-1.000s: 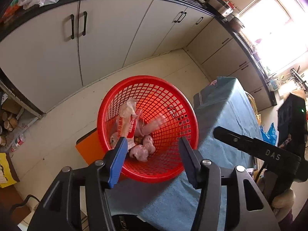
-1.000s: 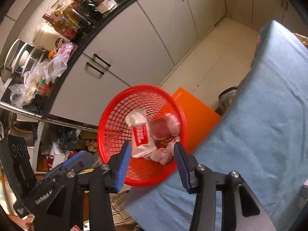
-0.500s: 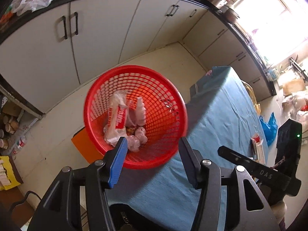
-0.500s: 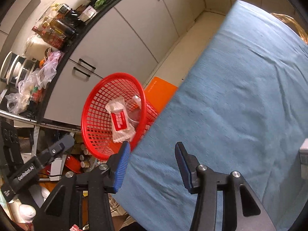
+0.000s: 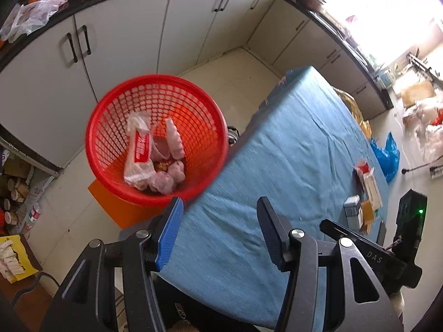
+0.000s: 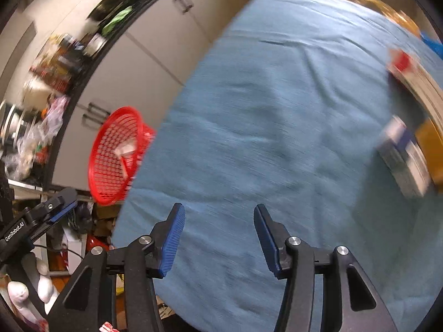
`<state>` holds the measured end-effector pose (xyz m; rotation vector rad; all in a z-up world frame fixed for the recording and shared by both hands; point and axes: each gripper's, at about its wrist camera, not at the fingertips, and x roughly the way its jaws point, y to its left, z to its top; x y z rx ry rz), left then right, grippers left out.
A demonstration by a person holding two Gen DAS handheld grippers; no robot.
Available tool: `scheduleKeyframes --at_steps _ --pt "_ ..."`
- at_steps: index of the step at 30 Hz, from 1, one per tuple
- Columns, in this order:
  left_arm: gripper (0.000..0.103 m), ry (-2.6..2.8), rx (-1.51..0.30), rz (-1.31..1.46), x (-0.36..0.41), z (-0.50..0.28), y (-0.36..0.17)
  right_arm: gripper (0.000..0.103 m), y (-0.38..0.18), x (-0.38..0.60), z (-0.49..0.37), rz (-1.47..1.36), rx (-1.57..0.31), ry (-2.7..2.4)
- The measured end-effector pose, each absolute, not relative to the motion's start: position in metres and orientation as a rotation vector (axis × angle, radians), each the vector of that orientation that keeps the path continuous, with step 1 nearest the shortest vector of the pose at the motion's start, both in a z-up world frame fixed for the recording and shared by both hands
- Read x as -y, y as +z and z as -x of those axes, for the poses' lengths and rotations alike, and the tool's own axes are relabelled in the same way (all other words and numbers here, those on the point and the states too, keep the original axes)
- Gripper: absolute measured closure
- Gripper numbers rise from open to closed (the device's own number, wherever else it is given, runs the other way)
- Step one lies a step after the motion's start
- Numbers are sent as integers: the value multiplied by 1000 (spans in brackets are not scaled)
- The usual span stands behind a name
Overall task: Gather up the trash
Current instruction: 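Bring both tools back over the remaining trash on the table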
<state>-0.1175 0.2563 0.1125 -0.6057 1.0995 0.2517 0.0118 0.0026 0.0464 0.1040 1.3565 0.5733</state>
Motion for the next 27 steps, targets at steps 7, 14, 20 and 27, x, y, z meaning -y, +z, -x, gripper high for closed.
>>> scheduleKeyframes --at_steps 7,14,20,27 --pt "49 189 -1166 521 -204 106 112 46 34 92 -6 -204 -1363 450" --pt "49 176 -1202 464 -162 120 130 45 54 155 -15 -113 -1306 322" --pt "49 225 -1214 468 -161 138 155 44 76 156 -22 106 -1264 267" --pt "42 246 -1219 521 -177 135 142 34 97 177 -55 123 -1147 218"
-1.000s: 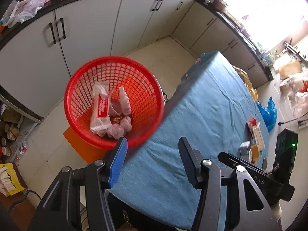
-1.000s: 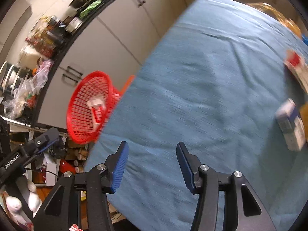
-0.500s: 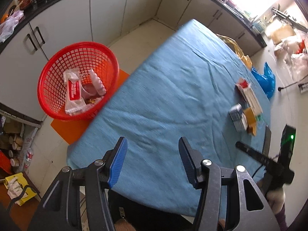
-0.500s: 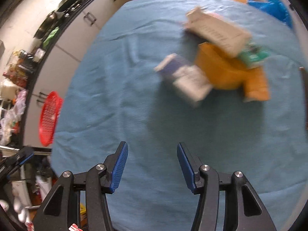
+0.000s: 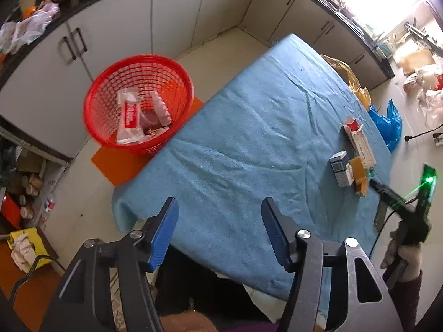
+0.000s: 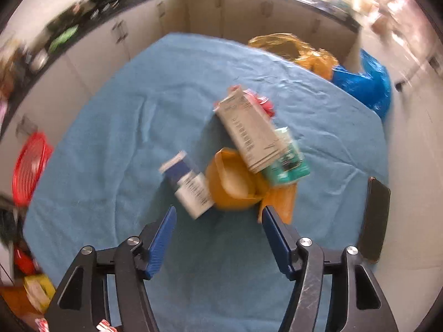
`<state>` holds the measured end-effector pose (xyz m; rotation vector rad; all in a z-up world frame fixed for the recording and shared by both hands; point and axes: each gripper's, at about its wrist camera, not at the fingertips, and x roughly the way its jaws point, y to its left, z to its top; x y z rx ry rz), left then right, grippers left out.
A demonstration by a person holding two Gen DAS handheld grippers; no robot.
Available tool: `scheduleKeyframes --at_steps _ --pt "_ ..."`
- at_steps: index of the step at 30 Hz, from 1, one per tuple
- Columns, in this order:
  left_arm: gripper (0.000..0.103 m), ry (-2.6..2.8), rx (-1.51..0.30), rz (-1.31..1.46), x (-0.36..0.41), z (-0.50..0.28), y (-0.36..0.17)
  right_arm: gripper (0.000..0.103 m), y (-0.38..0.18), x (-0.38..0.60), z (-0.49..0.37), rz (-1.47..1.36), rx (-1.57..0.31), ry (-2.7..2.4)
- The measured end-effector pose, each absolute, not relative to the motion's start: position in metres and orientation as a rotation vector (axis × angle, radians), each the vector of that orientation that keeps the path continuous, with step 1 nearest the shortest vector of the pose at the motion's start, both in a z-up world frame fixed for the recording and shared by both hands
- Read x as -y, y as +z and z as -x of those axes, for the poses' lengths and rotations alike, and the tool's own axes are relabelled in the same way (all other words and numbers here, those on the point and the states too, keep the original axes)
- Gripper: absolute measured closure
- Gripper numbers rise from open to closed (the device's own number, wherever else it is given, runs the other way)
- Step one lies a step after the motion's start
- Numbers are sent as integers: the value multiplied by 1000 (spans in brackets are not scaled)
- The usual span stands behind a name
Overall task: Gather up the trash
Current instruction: 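Bring both tools back over the remaining trash on the table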
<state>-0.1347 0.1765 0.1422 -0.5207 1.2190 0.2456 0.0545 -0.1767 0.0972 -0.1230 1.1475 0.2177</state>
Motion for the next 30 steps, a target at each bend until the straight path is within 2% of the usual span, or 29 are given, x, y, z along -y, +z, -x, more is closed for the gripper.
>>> scheduleKeyframes --at_steps 7,12,22,30 --pt "42 129 -1284 524 -151 97 102 35 70 229 -69 -345 -1224 236" --pt "42 52 -1253 480 -130 75 106 38 50 241 -73 -401 -1290 285" --pt "42 -30 -1248 388 -91 36 114 38 9 262 -92 -792 -1343 254" --pt "42 -25 -1248 396 -95 29 100 34 -3 249 -108 -964 -1287 143"
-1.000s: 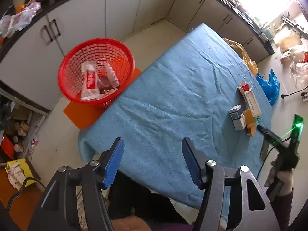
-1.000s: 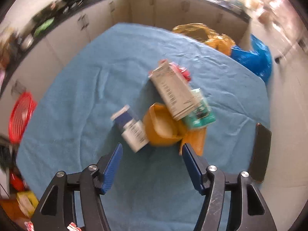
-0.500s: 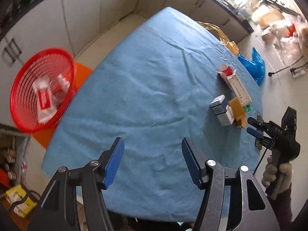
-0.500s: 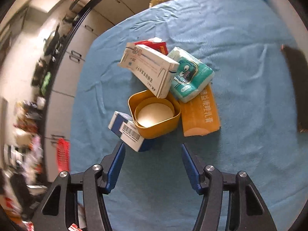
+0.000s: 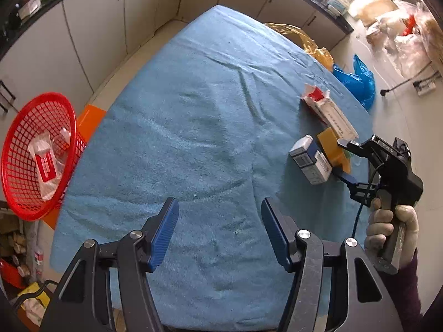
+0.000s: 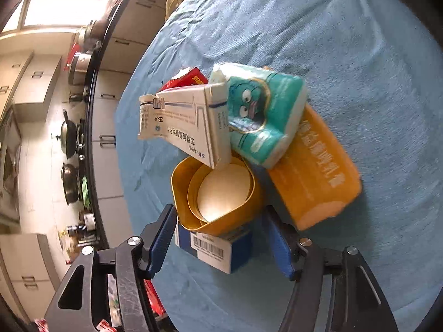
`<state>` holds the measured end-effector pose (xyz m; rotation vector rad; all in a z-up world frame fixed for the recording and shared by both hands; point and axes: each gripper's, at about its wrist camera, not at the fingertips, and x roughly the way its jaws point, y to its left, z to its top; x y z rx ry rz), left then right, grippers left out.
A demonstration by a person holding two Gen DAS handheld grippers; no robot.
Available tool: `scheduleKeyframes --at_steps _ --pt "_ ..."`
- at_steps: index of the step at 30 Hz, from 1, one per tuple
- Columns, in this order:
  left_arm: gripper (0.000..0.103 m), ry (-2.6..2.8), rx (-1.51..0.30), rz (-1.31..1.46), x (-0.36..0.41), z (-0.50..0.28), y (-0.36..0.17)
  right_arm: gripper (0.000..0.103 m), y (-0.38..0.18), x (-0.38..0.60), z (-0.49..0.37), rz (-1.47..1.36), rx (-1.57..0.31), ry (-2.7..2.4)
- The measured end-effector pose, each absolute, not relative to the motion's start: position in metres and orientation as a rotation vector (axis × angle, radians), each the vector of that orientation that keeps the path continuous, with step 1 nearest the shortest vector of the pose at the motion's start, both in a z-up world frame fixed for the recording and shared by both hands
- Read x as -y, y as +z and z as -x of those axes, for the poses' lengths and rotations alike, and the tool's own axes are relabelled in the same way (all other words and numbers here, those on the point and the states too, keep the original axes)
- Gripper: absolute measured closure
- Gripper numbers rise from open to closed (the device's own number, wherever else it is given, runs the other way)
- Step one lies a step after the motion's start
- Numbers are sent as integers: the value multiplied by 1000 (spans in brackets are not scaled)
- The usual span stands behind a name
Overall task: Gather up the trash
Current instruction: 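Bring both tools back over the remaining trash on the table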
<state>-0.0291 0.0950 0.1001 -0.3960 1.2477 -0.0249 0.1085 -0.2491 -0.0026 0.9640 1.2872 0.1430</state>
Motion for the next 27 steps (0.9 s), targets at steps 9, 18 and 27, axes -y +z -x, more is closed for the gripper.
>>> scheduleKeyframes --at_steps 9,18,27 --pt "42 -51 -1228 438 -91 26 96 28 -5 283 -105 -1132 -1199 32" --pt "42 -97 -1254 397 -65 21 93 72 4 242 -116 -740 -1298 -14" --pt "42 -224 -1316 363 -6 -3 82 90 8 262 -85 -564 -1315 0"
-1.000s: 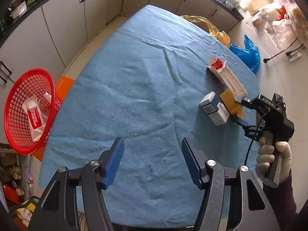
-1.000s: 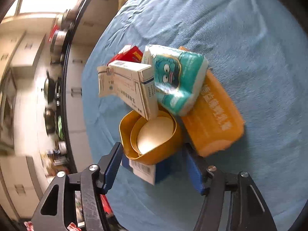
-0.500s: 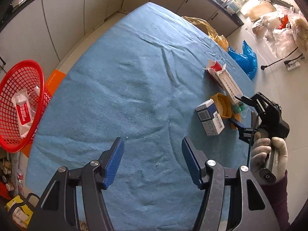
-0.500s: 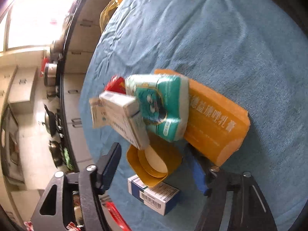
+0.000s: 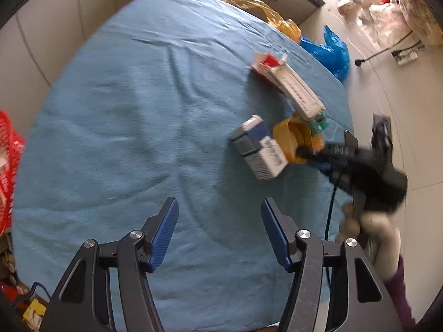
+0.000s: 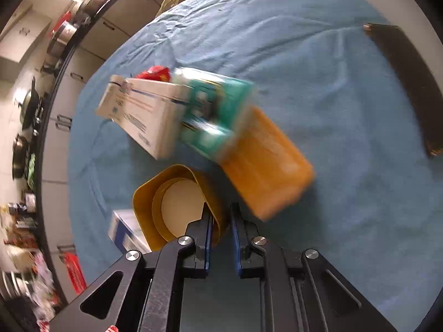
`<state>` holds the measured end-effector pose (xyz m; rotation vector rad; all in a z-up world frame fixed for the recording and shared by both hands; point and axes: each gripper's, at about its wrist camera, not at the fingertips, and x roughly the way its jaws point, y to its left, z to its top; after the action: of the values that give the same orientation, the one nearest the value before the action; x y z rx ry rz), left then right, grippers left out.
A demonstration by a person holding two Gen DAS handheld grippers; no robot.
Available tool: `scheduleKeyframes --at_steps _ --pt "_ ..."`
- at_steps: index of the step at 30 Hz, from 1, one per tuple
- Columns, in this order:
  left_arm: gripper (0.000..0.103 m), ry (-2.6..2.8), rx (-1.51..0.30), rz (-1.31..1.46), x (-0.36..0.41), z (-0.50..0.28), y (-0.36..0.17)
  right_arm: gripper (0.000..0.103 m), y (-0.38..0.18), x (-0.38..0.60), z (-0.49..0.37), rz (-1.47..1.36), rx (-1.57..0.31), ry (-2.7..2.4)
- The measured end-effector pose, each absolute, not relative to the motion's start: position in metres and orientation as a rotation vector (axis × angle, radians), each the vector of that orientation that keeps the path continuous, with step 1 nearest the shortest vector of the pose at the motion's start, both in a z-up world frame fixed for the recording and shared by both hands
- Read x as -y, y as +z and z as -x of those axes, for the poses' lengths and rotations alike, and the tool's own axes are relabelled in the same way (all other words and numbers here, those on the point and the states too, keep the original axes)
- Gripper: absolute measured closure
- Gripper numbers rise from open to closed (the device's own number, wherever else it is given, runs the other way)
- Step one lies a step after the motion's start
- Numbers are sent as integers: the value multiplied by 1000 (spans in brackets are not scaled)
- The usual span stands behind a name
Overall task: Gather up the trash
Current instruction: 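Bring both tools back over the remaining trash on the table, then grasp the blue-and-white medicine box with the left tool while the right grasps the yellow cup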
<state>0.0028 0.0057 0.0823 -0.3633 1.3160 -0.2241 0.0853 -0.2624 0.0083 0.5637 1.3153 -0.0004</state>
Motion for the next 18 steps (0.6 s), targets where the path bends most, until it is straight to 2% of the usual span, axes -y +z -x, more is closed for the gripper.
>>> scheduleKeyframes --at_steps 10,18 --pt "42 -186 -1361 374 51 -58 47 89 1 318 3 -468 -1403 -19" --pt "38 -130 -1419 265 81 -92 24 89 -1 331 19 -465 -1390 -27"
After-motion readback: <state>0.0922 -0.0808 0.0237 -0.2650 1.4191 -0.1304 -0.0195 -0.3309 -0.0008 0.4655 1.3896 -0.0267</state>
